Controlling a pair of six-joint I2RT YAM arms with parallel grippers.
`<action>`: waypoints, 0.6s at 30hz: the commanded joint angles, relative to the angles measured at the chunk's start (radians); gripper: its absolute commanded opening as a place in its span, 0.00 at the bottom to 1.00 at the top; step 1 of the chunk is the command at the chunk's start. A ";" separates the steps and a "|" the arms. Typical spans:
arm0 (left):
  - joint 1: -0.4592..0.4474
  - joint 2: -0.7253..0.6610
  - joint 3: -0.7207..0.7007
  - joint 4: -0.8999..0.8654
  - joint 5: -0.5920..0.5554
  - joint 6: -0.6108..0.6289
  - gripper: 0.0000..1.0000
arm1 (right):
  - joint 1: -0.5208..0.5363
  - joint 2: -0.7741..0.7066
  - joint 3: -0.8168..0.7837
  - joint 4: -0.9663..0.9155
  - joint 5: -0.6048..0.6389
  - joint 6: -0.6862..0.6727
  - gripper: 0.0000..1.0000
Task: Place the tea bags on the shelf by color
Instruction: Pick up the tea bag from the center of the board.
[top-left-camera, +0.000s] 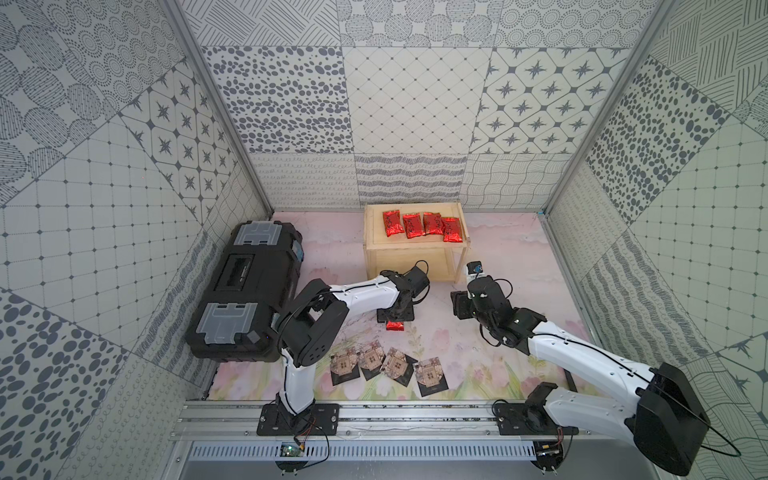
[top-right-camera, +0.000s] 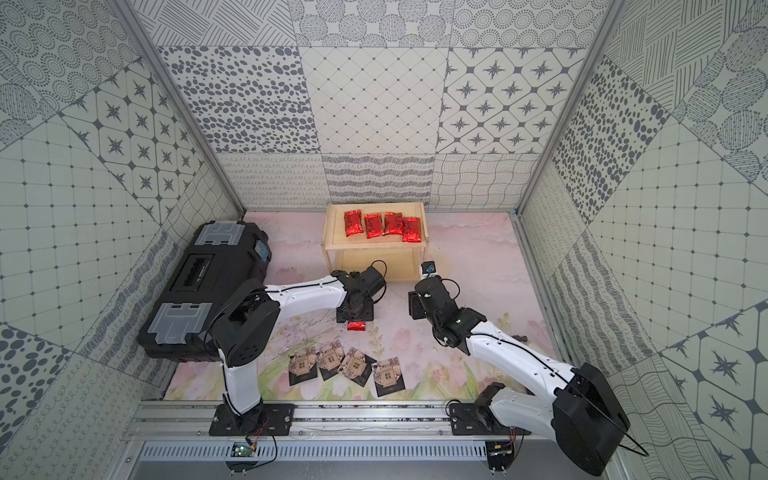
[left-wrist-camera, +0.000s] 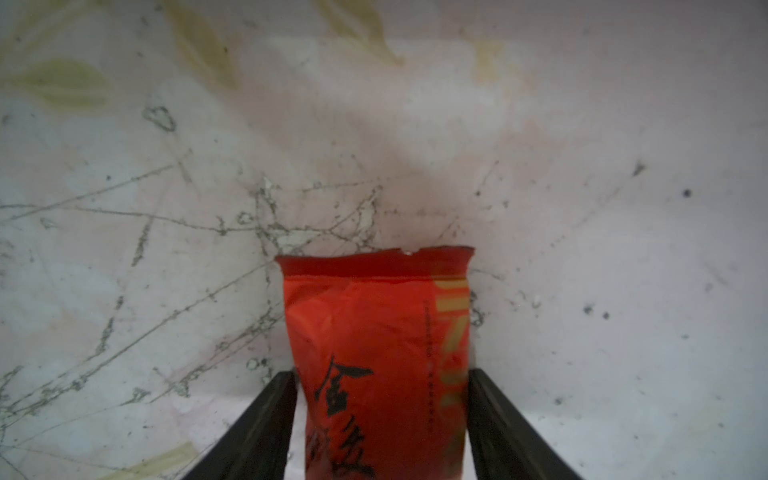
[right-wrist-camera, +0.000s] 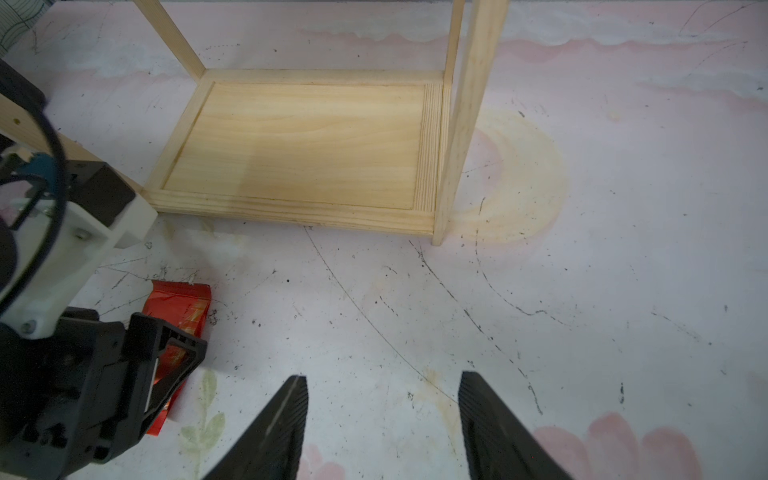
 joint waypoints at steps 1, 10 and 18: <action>0.012 0.019 0.009 -0.009 0.002 0.008 0.69 | -0.003 -0.004 0.021 0.027 -0.002 0.012 0.62; 0.015 0.009 -0.008 -0.010 0.005 0.004 0.61 | -0.003 -0.009 0.022 0.024 -0.001 0.010 0.62; 0.013 -0.059 -0.028 -0.044 -0.020 -0.001 0.56 | -0.004 -0.004 0.031 0.027 0.010 0.002 0.62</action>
